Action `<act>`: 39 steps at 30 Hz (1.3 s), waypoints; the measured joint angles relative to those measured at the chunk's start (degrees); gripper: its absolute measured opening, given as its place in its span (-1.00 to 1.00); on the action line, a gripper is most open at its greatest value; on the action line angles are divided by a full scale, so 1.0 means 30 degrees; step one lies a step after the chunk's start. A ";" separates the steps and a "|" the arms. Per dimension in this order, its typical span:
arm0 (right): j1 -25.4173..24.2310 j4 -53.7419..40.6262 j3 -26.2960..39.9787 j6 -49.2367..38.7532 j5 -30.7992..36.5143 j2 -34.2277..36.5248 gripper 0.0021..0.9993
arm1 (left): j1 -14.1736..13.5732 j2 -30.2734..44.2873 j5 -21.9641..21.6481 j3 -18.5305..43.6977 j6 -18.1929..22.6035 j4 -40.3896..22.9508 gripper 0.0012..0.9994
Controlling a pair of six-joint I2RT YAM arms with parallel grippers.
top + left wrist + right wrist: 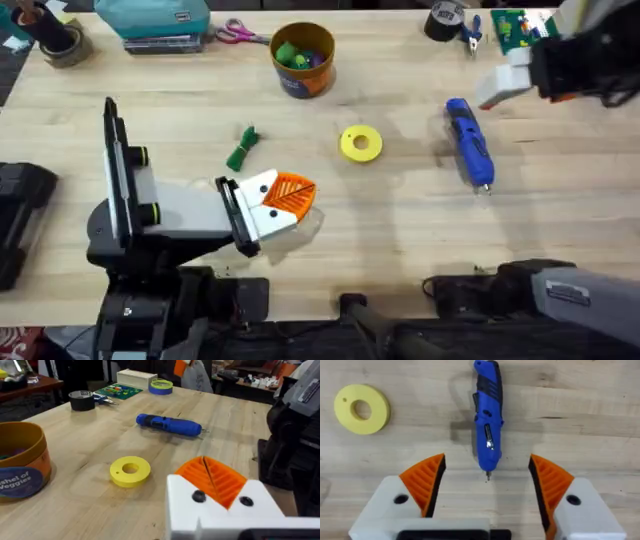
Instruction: Pick up the gripper from the table and insert it into the empty holder that is missing its gripper. Then pick up a screw, insert it into the mounting hole, and use the screwdriver to tighten it. Finally, clean up the table by picking up the vegetable and placing it into the bucket.
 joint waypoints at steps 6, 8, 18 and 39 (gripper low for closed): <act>-0.0201 0.2563 -0.0427 0.0058 0.0011 0.1998 0.99 | 0.0000 0.0000 0.0000 0.0000 0.0000 0.0000 -0.98; -0.0201 0.3490 -0.1130 0.0038 0.0011 0.2252 0.99 | 0.0000 0.0000 0.0000 0.0000 0.0000 0.0000 -0.98; -0.0609 0.5474 -0.2994 -0.1414 -0.0179 0.5005 0.99 | 0.0000 0.0000 0.0000 0.0000 0.0000 0.0000 -0.98; -0.1898 0.6880 -0.3082 -0.2157 -0.1446 0.9570 0.99 | 0.0000 0.0000 0.0000 0.0000 0.0000 0.0000 -0.98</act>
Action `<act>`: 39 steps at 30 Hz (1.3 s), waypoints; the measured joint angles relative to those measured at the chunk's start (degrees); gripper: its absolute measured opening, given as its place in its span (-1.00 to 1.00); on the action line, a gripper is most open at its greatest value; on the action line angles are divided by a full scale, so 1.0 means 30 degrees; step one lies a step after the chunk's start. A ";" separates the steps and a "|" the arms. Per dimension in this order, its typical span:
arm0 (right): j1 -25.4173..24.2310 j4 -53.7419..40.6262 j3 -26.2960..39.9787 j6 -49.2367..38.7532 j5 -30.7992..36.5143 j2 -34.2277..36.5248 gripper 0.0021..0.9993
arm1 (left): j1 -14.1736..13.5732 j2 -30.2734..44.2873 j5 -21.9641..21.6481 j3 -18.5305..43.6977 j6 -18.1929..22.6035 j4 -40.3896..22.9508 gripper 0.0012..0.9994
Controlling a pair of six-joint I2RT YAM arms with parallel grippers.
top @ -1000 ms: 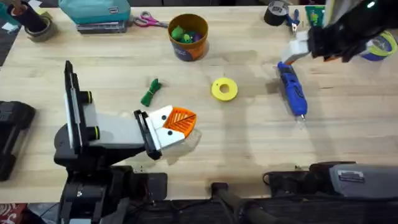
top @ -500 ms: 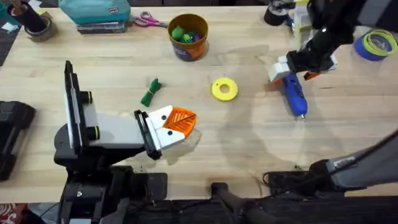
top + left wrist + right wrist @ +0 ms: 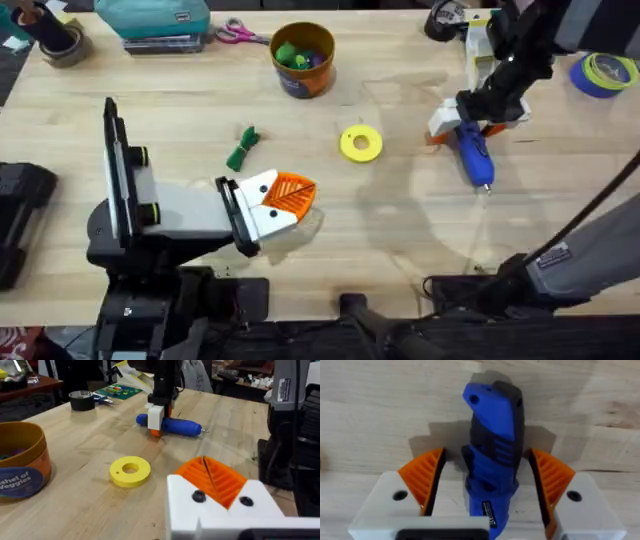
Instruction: Pick up the gripper from the table and insert it into the empty holder that is missing its gripper. Then pick up a screw, insert it into the mounting hole, and use the screwdriver to tighten it. Finally, clean up the table by picking up the vegetable and placing it into the bucket.
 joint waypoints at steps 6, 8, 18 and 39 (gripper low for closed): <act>-0.0007 0.0202 0.0000 0.0007 0.0000 0.0000 0.99 | 0.0000 0.0000 0.0000 0.0000 0.0000 0.0000 -0.98; -0.0007 0.0303 0.0000 0.0000 0.0000 0.0000 0.98 | 0.0000 0.0000 0.0000 0.0000 0.0000 0.0000 -0.98; -0.0124 0.0910 -0.0007 -0.0138 0.0081 0.0065 -0.81 | 0.0000 0.0000 0.0000 0.0000 0.0000 0.0000 -0.98; 0.0054 0.0917 0.1154 -0.0024 0.0000 -0.0053 -0.96 | 0.0000 0.0000 0.0000 0.0000 0.0000 0.0000 -0.98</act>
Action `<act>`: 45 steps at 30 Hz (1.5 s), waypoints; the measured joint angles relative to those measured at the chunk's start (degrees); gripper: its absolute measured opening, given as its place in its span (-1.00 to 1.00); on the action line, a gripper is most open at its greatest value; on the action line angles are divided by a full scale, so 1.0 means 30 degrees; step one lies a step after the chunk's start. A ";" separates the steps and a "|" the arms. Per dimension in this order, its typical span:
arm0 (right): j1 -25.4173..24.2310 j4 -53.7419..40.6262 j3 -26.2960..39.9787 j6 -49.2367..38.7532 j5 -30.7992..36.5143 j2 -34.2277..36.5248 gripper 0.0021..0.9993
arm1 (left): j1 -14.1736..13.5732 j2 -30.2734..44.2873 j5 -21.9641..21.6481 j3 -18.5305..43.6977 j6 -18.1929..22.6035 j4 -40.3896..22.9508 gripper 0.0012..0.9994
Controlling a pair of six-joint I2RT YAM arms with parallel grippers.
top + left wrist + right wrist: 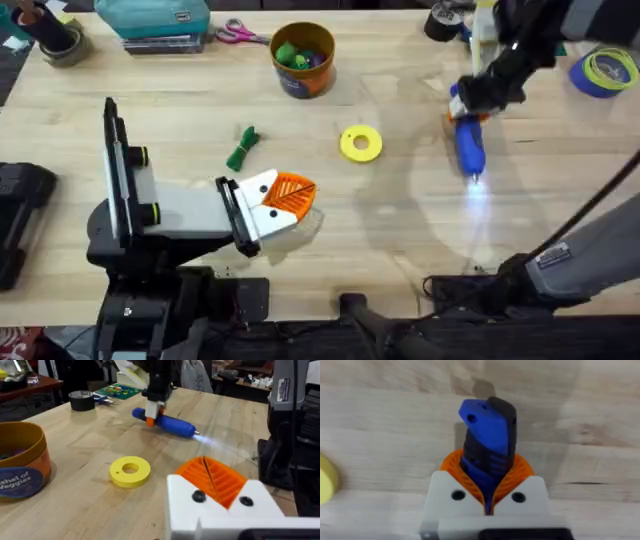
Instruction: Pick up the gripper from the table and insert it into the empty holder that is missing its gripper. Then pick up a screw, insert it into the mounting hole, and use the screwdriver to tighten it. Finally, clean up the table by picking up the vegetable and placing it into the bucket.
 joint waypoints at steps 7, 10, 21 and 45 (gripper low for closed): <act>0.1206 0.0008 0.3245 0.0385 -0.0013 -0.3391 -0.96 | 0.0000 0.0000 0.0000 0.0000 0.0000 0.0000 -0.98; 0.1970 0.0095 0.4765 0.0534 -0.0015 -0.5243 -0.96 | 0.0000 0.0000 0.0000 0.0000 0.0000 0.0000 -0.98; 0.6087 0.4630 0.6029 0.1044 -0.0022 -1.0486 -0.96 | 0.0000 0.0000 0.0000 0.0000 0.0000 0.0000 -0.98; 1.1034 2.0159 0.1886 0.4959 -1.0492 -1.1197 -0.96 | 0.0000 0.0000 0.0000 0.0000 0.0000 0.0000 -0.98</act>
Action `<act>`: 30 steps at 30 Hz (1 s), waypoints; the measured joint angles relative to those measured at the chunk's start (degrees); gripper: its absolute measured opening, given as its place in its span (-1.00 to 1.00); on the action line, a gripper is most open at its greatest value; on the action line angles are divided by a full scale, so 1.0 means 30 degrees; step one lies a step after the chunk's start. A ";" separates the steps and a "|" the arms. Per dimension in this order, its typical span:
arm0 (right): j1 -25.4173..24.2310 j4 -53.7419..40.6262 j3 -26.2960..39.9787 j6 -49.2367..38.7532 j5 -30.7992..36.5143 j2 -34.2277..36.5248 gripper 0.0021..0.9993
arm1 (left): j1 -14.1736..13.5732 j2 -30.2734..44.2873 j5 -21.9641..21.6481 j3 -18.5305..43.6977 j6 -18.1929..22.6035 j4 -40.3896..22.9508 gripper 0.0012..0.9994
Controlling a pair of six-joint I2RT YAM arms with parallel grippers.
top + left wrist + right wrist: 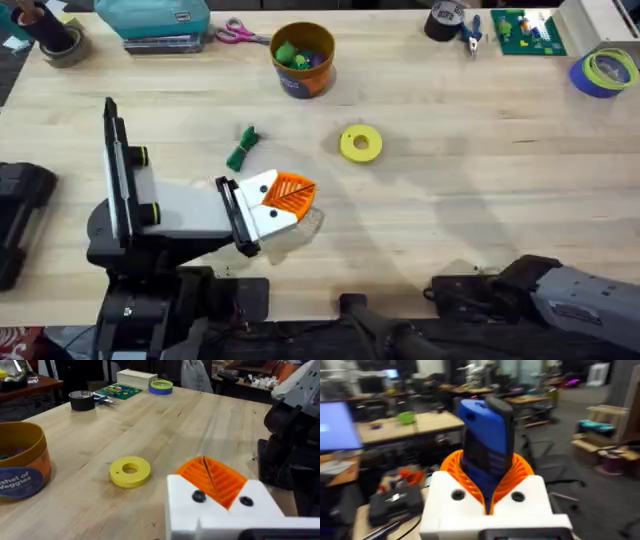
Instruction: Pick up the gripper from the table and insert it into the empty holder that is missing its gripper. Then pick up a screw, insert it into the mounting hole, and use the screwdriver to tighten it. Finally, clean up the table by picking up the vegetable and placing it into the bucket.
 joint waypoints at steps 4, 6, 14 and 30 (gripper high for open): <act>0.0000 0.1995 -0.2037 0.1151 -0.1970 0.0091 -0.96 | 0.0000 0.0000 0.0000 0.0000 0.0000 0.0000 -0.98; 0.0063 0.2734 -0.2707 0.1642 -0.2823 0.0168 -0.96 | 0.0000 0.0000 0.0000 0.0000 0.0000 0.0000 -0.98; 0.2261 0.4576 -0.3648 0.2431 -0.5376 0.0201 -0.96 | 0.0000 0.0000 0.0000 0.0000 0.0000 0.0000 -0.98; 0.3249 0.5185 -0.3667 0.0968 -0.9810 0.0197 -0.96 | 0.0000 0.0000 0.0000 0.0000 0.0000 0.0000 -0.98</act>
